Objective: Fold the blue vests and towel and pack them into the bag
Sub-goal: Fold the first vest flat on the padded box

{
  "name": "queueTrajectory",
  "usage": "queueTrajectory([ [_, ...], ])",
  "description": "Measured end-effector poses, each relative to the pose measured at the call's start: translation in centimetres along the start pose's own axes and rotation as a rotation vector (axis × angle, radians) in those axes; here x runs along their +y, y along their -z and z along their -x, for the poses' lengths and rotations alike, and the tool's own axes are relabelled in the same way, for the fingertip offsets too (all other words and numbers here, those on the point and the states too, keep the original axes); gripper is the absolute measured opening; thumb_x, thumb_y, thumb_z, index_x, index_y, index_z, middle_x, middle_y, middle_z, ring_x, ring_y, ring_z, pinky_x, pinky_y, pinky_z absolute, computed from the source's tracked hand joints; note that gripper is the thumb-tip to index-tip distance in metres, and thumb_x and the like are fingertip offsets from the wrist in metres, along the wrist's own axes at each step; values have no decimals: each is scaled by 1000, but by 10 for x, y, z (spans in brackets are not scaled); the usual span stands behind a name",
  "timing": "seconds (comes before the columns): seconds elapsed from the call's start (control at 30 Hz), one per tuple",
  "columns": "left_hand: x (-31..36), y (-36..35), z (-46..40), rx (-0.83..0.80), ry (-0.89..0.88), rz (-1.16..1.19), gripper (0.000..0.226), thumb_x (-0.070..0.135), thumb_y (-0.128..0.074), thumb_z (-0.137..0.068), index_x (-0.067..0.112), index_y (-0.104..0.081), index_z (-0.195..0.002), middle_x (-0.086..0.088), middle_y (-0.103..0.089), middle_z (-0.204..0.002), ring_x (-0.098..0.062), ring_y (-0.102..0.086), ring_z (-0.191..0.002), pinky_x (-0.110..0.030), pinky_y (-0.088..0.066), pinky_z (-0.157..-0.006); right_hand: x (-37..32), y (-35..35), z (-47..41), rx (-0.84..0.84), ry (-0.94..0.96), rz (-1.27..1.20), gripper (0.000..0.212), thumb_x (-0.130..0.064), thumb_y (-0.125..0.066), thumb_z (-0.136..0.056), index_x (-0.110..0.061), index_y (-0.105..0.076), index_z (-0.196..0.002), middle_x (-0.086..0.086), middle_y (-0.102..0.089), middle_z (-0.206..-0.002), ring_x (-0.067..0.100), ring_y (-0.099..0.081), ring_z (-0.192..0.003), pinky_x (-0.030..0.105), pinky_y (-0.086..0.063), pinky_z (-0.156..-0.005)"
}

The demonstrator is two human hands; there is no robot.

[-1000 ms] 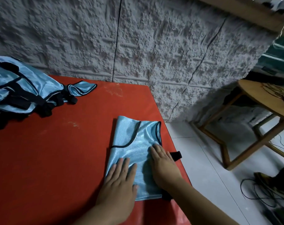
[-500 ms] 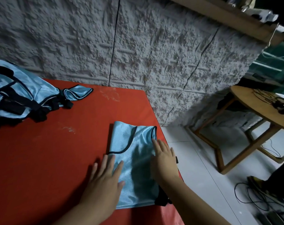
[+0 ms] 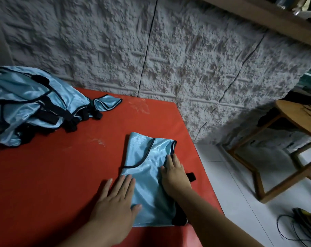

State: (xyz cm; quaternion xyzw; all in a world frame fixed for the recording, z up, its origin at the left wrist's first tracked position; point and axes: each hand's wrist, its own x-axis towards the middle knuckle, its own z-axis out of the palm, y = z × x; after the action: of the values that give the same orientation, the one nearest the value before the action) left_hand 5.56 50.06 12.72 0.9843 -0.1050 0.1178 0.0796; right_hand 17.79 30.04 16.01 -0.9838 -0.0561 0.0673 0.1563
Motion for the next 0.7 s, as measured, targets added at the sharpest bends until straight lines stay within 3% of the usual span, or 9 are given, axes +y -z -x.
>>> queueTrajectory([
  [0.13,-40,9,14,-49,50,-43,73,53,-41,-87,2,-61,-134,-9,-57,-144,-20,-39,-138,-46,-10,-117,-52,-12,-12,-71,89,-19,58,-34,-28,-107,-10,-17,-158,17,-8,-168,26,-4,-156,43,-7,-126],
  [0.23,-65,19,30,-124,66,-76,71,55,-42,-86,5,-63,-133,-6,-59,-142,-25,-49,-135,-45,-10,-116,-83,-16,-10,-77,117,25,57,-38,-30,-105,-14,-22,-157,15,-12,-167,26,-8,-155,46,-8,-124],
  [0.37,-79,38,46,-259,124,-88,74,60,-40,-84,9,-65,-132,-3,-60,-141,-30,-60,-127,-43,-4,-118,-85,-2,7,-39,-103,278,74,-28,-41,-98,-17,-5,-162,15,4,-169,30,6,-156,54,3,-123],
  [0.4,-78,45,47,-268,150,-65,77,61,-35,-86,10,-59,-139,-3,-53,-148,-30,-54,-133,-42,1,-118,-81,4,13,-32,-160,285,78,-31,-45,-98,-16,-3,-161,16,5,-168,31,5,-156,54,2,-123],
  [0.47,-76,54,46,-229,225,-80,82,63,-23,-92,15,-22,-160,-2,-18,-167,-28,-23,-152,-40,11,-119,-78,21,28,12,-242,148,72,-41,-43,-101,-16,-12,-160,21,-9,-166,34,-10,-155,51,-12,-124],
  [0.5,-73,58,45,-260,272,-34,82,64,-23,-95,17,-8,-161,-2,-12,-168,-26,-15,-154,-40,5,-121,-78,29,37,43,-261,44,65,-44,-41,-101,-15,-23,-156,22,-24,-161,36,-26,-149,49,-26,-119],
  [0.57,-69,67,43,-208,338,58,78,62,-39,-96,20,-18,-159,-3,-37,-158,-22,-34,-144,-34,-23,-120,-79,46,62,81,-279,-75,51,-46,-44,-96,-14,-43,-136,18,-53,-136,38,-53,-125,44,-45,-98],
  [0.63,-65,76,41,-121,438,153,62,54,-55,-93,25,-41,-147,1,-61,-135,-20,-55,-125,-31,-42,-105,-77,56,87,26,-325,-76,49,-54,-49,-92,-12,-48,-118,12,-63,-118,35,-61,-110,39,-48,-85],
  [0.7,-59,85,41,-134,575,244,48,47,-62,-92,23,-53,-132,0,-67,-126,-22,-61,-119,-33,-47,-97,-75,60,113,-80,-347,-81,57,-63,-54,-90,-10,-52,-109,8,-68,-106,33,-65,-106,34,-45,-80],
])
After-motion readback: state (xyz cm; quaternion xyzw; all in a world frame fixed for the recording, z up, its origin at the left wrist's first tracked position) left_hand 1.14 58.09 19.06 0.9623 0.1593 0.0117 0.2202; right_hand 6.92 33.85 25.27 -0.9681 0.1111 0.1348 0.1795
